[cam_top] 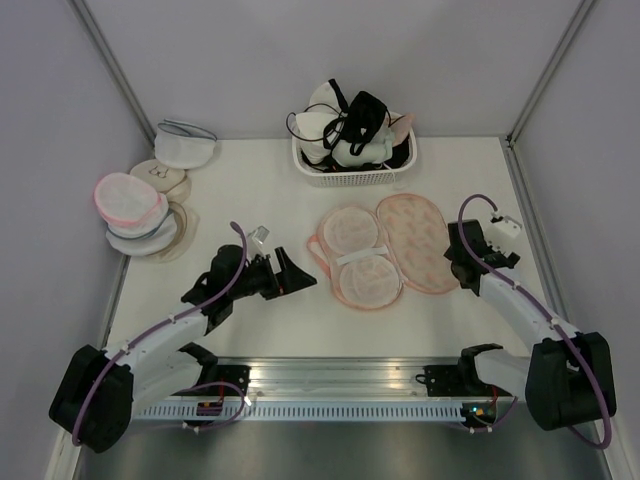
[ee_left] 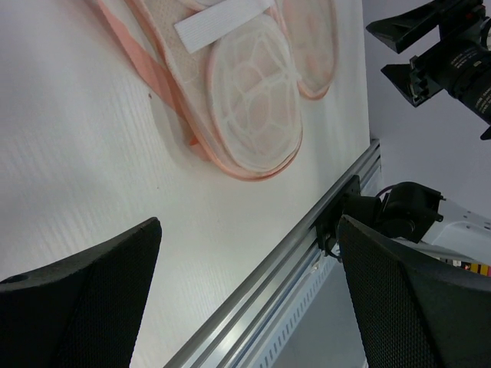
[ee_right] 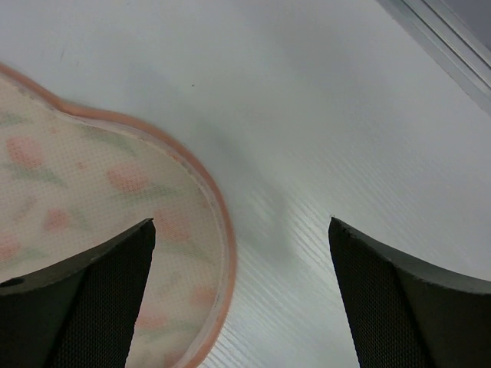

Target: Unzip the laundry bag and remove the bra

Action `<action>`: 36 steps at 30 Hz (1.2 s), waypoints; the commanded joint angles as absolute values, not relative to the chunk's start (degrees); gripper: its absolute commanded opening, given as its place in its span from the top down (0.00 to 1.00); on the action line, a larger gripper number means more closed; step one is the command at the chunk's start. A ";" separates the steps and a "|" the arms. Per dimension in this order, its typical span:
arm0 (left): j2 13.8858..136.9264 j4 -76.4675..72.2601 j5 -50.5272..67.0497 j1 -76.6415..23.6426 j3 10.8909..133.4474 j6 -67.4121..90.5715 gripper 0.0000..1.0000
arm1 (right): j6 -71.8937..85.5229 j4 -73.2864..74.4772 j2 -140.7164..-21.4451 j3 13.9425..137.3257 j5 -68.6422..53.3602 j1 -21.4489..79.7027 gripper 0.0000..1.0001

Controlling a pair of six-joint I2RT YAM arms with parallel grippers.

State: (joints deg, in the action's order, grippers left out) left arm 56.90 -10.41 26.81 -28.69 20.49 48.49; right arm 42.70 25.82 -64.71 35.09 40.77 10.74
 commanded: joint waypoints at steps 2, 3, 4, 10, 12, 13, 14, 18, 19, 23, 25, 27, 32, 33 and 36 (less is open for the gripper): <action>54.06 -8.71 24.53 -28.65 19.25 47.99 0.00 | 44.30 22.51 -66.97 34.72 34.30 8.79 0.03; 53.79 -7.92 24.26 -28.65 19.77 47.73 0.00 | 44.47 21.80 -67.49 34.11 32.97 8.44 0.09; 53.35 -7.04 23.82 -28.65 19.86 47.72 0.00 | 44.65 20.67 -68.81 33.84 32.00 8.26 0.12; 52.38 -5.54 22.50 -28.65 20.48 47.37 0.00 | 46.49 17.76 -69.26 31.29 27.69 8.17 0.38; 52.65 -5.54 22.50 -28.65 20.48 47.46 0.00 | 46.76 17.84 -69.08 30.59 27.16 8.17 0.40; 52.73 -5.54 22.67 -28.65 20.48 47.46 0.00 | 46.84 18.02 -69.08 30.50 27.07 8.17 0.40; 53.08 -5.54 22.76 -28.65 20.48 47.55 0.00 | 46.93 18.02 -69.08 30.24 26.98 8.17 0.41; 53.26 -5.54 22.85 -28.65 20.13 47.81 0.00 | 47.11 16.53 -69.17 28.04 25.40 8.17 0.56; 53.35 -5.54 22.85 -28.65 19.95 47.90 0.00 | 46.85 15.48 -69.60 27.60 24.79 8.17 0.63; 53.35 -5.63 23.20 -28.65 19.69 48.51 0.00 | 46.14 13.36 -71.45 26.28 22.77 8.17 0.90; 52.91 -5.63 23.29 -28.65 19.34 48.78 0.00 | 45.62 13.80 -71.89 26.63 22.68 8.17 0.95; 52.65 -5.71 23.29 -28.65 18.99 49.13 0.00 | 45.62 13.89 -71.28 26.54 22.50 8.17 0.97; 50.54 -5.27 23.12 -28.65 18.55 49.57 0.00 | 42.72 12.83 -66.46 25.32 18.04 8.26 1.00; 50.10 -5.10 23.12 -28.65 18.54 49.66 0.00 | 40.02 12.31 -62.53 25.05 16.36 8.26 1.00; 47.82 -3.78 21.98 -28.65 18.63 49.75 0.00 | 34.57 8.80 -52.61 24.61 7.93 8.35 0.99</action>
